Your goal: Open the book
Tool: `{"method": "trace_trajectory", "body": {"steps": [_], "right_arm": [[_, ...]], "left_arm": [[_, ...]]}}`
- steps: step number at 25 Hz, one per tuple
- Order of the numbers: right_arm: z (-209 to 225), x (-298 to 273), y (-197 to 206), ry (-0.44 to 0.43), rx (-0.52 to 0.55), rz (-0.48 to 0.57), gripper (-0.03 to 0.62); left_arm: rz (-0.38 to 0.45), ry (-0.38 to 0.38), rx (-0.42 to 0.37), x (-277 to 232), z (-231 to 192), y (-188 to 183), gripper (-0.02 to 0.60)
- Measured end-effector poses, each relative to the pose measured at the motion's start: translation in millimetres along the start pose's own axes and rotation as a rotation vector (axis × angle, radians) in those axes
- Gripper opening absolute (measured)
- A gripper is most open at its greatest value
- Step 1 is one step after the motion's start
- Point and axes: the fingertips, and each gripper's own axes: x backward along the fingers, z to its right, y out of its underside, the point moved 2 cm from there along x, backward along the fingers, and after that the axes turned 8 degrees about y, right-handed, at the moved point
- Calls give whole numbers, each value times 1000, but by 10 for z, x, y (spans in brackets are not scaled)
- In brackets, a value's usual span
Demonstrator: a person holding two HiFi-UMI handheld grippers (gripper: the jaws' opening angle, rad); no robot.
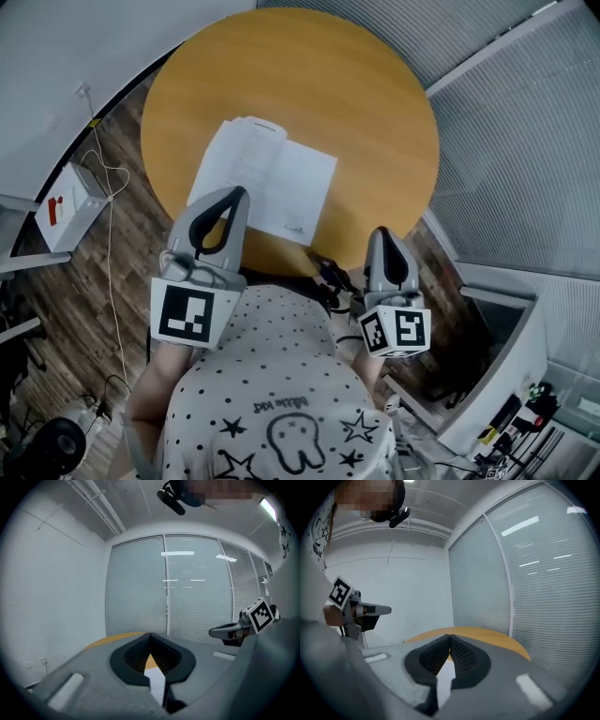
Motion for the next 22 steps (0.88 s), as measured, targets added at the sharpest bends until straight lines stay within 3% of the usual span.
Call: {"method": "trace_trajectory", "body": {"steps": [22], "right_arm": [[-120,-74,53,-43,0,-19,3]], "left_arm": [[-19,-29,38,43,-50,140,11]]}}
